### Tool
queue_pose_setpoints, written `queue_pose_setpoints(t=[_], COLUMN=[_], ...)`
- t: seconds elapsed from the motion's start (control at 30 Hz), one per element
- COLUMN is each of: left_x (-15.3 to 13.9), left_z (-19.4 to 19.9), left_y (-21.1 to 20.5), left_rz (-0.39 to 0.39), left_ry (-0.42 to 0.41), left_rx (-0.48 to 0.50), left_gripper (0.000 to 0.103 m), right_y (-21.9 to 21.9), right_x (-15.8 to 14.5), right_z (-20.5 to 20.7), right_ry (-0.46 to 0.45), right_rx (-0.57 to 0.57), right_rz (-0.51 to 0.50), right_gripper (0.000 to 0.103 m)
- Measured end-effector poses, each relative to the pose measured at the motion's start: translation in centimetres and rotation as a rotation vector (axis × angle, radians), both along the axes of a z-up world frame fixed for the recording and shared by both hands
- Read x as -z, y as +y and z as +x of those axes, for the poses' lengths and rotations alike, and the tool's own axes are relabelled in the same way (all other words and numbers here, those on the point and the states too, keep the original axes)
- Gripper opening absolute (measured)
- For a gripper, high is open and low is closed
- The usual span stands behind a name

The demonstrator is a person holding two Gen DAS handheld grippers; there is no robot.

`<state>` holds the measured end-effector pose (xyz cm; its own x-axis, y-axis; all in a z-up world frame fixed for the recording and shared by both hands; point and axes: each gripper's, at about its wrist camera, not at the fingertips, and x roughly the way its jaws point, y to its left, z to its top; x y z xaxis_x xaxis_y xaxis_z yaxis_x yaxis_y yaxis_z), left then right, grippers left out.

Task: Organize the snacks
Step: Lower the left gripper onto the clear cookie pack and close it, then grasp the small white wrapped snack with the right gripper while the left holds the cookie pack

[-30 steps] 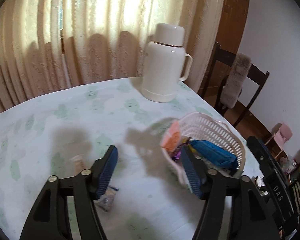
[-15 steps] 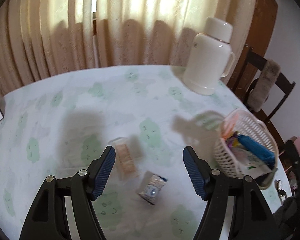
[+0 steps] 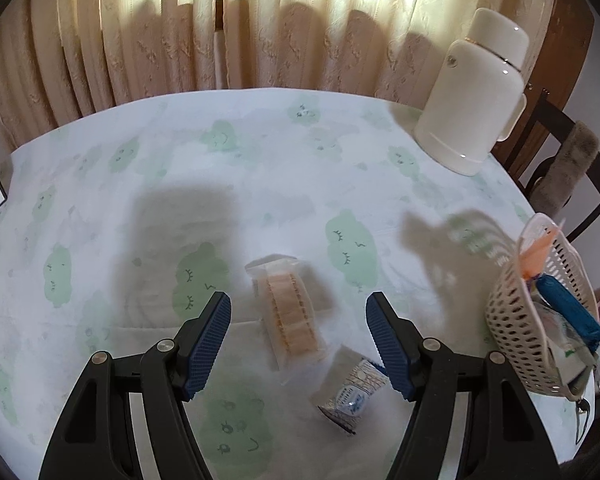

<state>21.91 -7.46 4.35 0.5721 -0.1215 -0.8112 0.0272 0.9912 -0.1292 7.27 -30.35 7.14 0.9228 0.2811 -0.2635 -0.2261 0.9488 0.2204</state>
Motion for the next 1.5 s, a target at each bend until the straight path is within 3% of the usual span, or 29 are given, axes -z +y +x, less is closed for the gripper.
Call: queue_pose_setpoints(t=[0.17,0.27,0.53,0.8,1.13,1.5], left_x=[1.1,1.8,3.1,3.1,-1.1,-6.5], left_z=[1.1,1.6,2.7,2.5,0.8,-1.7], left_y=[0.2,0.4,0.5,1.0,1.6,3.5], left_rz=[-0.002,-0.005,-0.016,-0.037,-0.064,-0.134], left_ry=[0.027,0.043,0.076,0.064,-0.044,-0.151], left_rx=[-0.013,-0.018,-0.012,-0.009,0.011,0.000], left_gripper=[0.064,0.058,0.038,0.029,0.025,0.025], right_y=[2.9,4.5,6.2,7.0,7.6,11.1], right_x=[0.9,1.4,2.8,3.3,4.4,5.8], right_z=[0.2,0.0,0.5,1.2,2.0,4.0], right_ry=[0.042,0.057,0.108,0.142,0.197,0.337], right_rx=[-0.153,-0.216,-0.267,-0.277,-0.296,-0.368], right_rz=[-0.060,-0.107,-0.172,-0.208,-0.235,-0.264], right_gripper=[0.069,0.068,0.069,0.069,0.069,0.068])
